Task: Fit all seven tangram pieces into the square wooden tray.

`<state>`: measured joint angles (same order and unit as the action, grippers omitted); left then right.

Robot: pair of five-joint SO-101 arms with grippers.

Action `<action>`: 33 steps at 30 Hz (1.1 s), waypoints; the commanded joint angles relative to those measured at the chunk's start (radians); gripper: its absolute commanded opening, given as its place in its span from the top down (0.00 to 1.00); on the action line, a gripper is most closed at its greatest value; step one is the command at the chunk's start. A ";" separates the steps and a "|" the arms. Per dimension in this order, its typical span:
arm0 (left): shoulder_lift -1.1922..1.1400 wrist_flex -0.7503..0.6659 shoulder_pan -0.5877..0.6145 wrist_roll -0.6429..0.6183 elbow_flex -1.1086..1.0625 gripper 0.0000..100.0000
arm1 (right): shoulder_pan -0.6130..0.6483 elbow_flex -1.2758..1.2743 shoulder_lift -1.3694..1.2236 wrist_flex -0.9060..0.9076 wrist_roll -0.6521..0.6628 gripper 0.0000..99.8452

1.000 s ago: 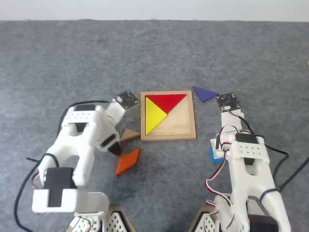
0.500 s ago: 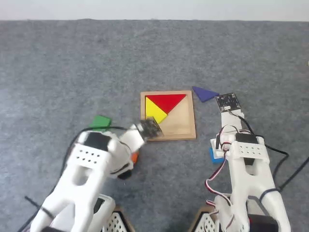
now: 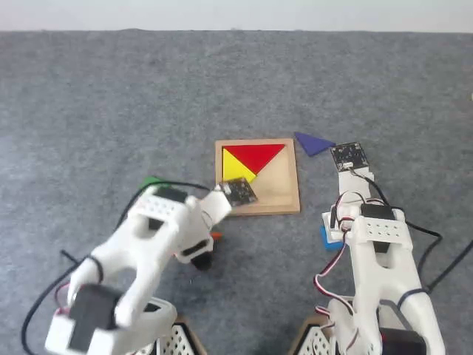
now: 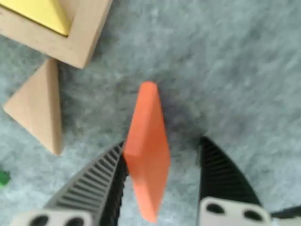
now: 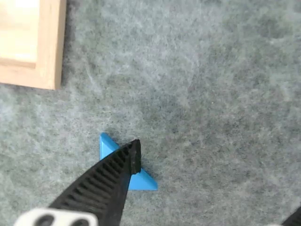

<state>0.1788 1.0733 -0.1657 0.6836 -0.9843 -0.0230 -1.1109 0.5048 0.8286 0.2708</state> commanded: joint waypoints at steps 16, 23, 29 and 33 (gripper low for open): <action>-0.069 0.107 0.278 0.123 0.234 0.78 | -0.010 0.011 0.041 -0.012 -0.002 0.49; -0.077 0.003 0.239 0.075 0.194 0.78 | -0.010 0.011 0.039 -0.012 -0.002 0.49; -0.077 -0.080 0.124 0.012 0.101 0.79 | -0.010 0.011 0.039 -0.012 -0.002 0.49; -0.077 -0.061 0.114 0.012 0.101 0.87 | -0.010 0.011 0.039 -0.012 -0.002 0.49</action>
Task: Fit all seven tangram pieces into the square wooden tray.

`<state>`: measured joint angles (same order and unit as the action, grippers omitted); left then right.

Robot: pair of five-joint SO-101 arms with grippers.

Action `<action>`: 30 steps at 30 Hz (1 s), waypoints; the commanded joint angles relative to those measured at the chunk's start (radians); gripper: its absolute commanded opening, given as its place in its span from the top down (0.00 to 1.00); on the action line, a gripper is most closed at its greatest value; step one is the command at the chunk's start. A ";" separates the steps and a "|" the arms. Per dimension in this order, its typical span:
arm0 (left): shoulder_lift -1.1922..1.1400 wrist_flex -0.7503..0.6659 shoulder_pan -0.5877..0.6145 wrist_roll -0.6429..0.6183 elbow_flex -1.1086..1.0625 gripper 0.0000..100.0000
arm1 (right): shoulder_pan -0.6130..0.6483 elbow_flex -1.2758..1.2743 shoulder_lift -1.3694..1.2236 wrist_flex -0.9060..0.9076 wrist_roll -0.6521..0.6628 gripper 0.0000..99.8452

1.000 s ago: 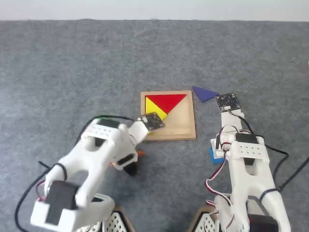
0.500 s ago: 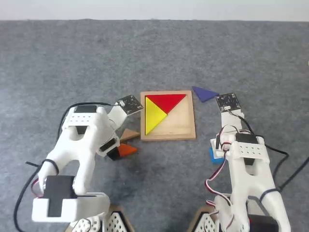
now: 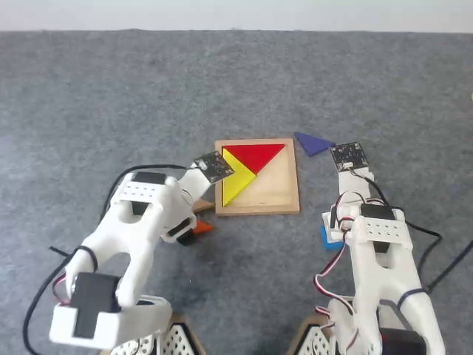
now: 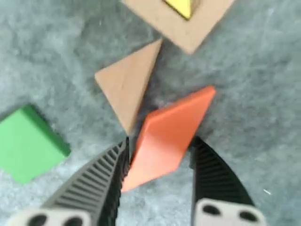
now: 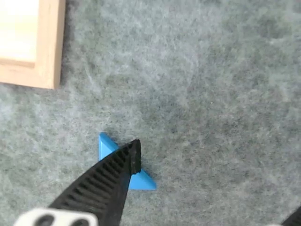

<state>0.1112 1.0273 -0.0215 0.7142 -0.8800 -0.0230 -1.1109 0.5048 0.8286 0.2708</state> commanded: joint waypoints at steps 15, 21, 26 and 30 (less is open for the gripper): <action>0.000 0.233 -0.064 -0.011 0.188 0.93 | -0.010 0.011 0.041 -0.012 -0.002 0.49; 0.000 0.344 -0.066 -0.035 0.326 0.93 | -0.010 0.011 0.042 -0.012 -0.002 0.49; -0.012 0.341 -0.091 -0.038 0.326 0.92 | -0.010 0.011 0.042 -0.012 -0.002 0.49; -0.009 0.311 -0.091 -0.038 0.268 0.80 | -0.010 0.011 0.042 -0.012 -0.002 0.49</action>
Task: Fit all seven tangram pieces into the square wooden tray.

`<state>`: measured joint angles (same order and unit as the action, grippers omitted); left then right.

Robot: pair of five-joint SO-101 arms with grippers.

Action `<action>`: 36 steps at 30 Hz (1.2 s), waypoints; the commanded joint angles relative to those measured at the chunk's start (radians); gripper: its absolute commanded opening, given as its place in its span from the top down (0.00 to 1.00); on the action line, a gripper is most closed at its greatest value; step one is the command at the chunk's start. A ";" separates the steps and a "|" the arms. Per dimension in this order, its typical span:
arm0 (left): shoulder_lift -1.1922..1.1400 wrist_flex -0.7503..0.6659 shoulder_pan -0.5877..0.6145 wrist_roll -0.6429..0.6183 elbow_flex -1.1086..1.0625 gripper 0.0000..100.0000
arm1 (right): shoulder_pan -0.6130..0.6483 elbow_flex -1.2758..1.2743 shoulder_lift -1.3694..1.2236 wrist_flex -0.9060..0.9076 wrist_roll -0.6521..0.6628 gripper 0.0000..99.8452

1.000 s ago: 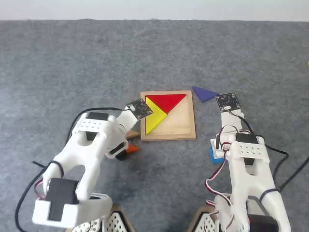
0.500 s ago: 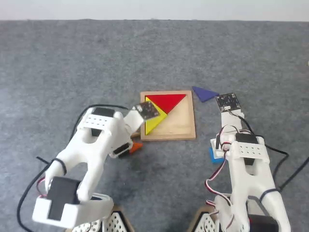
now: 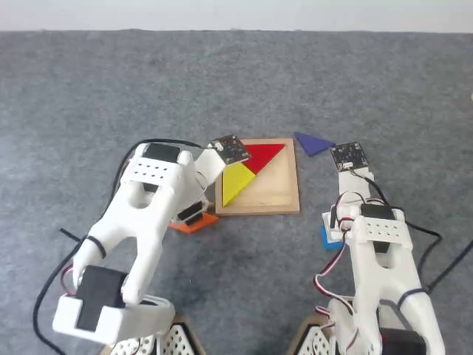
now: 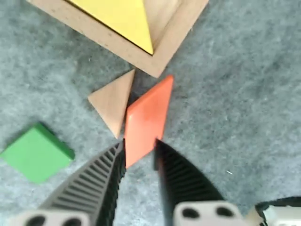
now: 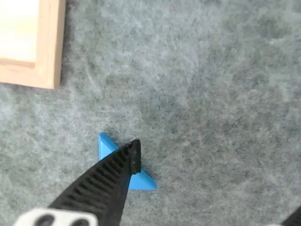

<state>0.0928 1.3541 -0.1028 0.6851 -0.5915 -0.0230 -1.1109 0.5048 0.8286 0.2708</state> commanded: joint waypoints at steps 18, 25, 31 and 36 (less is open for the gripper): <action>-0.005 -0.296 0.032 -0.040 -0.166 0.75 | -0.010 0.011 0.044 -0.007 -0.002 0.49; -0.161 -0.273 0.043 -0.038 -0.105 0.75 | -0.010 0.011 0.044 -0.007 -0.002 0.49; -0.167 -0.259 -0.005 -0.038 -0.122 0.83 | -0.010 0.011 0.044 -0.010 -0.002 0.49; -0.167 -0.219 -0.009 -0.037 -0.143 0.86 | -0.010 0.011 0.044 -0.012 -0.002 0.49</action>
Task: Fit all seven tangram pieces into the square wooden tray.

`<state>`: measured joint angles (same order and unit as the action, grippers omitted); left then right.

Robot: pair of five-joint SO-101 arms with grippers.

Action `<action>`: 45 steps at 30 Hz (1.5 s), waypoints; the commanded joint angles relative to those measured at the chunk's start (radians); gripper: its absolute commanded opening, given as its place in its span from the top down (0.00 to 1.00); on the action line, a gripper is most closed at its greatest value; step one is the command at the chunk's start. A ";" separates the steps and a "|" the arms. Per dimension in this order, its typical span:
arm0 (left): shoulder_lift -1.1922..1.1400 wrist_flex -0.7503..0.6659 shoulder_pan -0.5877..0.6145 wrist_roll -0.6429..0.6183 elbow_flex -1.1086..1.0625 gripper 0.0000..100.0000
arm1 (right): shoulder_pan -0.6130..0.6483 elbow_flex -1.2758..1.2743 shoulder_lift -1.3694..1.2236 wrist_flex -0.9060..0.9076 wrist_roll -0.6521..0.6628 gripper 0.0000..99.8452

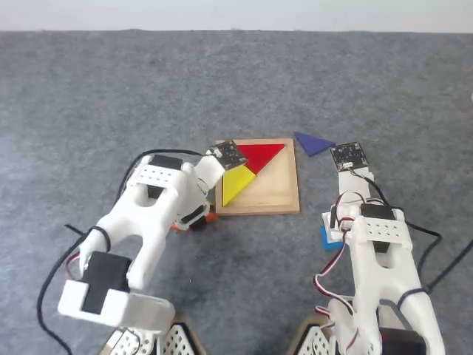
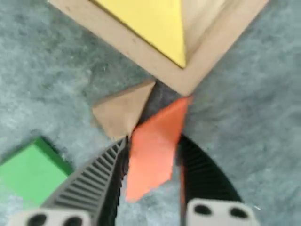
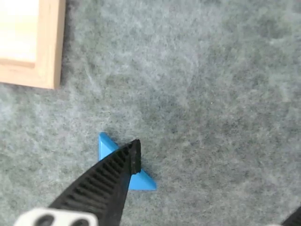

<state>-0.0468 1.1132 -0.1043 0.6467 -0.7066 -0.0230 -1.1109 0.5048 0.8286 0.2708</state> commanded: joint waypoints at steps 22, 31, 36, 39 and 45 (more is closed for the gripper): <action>0.071 0.100 0.041 -0.006 0.012 0.89 | -0.010 0.011 0.044 -0.010 -0.002 0.49; 0.336 0.216 -0.063 -0.074 0.030 0.89 | -0.010 0.011 0.044 -0.010 -0.002 0.49; 0.288 0.133 -0.135 -0.164 0.091 0.89 | -0.010 0.011 0.045 -0.008 -0.002 0.49; 0.215 0.100 -0.190 -0.249 0.213 0.89 | -0.010 0.011 0.045 -0.008 -0.002 0.49; -0.009 0.095 -0.301 -0.496 0.522 0.89 | -0.008 0.008 0.045 -0.012 -0.003 0.49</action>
<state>0.0146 1.2252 -0.3621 0.2785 -0.3506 -0.0230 -1.1109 0.5048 0.8286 0.2708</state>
